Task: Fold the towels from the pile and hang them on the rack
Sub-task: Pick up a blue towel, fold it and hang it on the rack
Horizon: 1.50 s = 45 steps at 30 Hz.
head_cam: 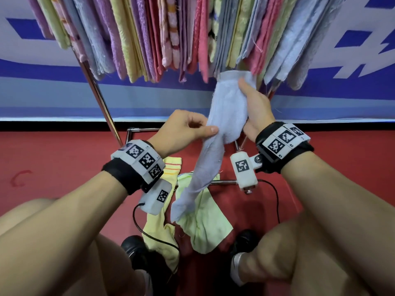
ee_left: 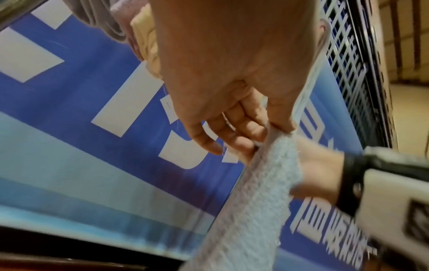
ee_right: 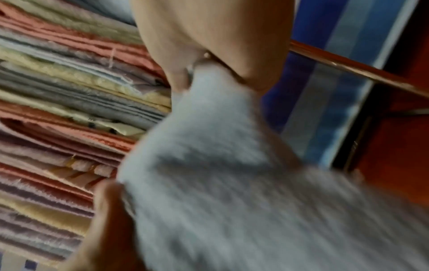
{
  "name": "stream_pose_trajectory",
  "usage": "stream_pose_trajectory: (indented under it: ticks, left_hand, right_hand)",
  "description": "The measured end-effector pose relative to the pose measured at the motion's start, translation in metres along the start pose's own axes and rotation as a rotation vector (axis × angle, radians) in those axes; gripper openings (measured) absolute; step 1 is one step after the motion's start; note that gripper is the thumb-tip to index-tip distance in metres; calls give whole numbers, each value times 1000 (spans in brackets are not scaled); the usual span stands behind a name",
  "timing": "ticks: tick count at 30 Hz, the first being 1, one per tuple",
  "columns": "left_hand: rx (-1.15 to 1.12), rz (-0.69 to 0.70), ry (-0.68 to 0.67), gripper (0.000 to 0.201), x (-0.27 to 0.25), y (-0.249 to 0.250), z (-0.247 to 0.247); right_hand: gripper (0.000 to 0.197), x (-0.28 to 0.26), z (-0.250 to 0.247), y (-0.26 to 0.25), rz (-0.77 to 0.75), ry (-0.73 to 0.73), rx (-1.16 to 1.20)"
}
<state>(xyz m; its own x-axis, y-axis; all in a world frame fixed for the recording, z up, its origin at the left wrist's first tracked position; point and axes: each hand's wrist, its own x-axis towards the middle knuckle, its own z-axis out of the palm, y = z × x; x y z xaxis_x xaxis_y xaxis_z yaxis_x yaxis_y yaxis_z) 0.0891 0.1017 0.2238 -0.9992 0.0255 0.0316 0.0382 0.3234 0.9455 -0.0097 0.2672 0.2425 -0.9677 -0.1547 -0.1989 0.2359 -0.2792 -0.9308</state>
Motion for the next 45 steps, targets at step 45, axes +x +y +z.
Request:
stream_pose_trajectory:
  ticks: [45]
  left_hand:
    - [-199, -181, -12, 27, 7, -13, 2]
  right_hand:
    - [27, -5, 14, 15, -302, -94, -225]
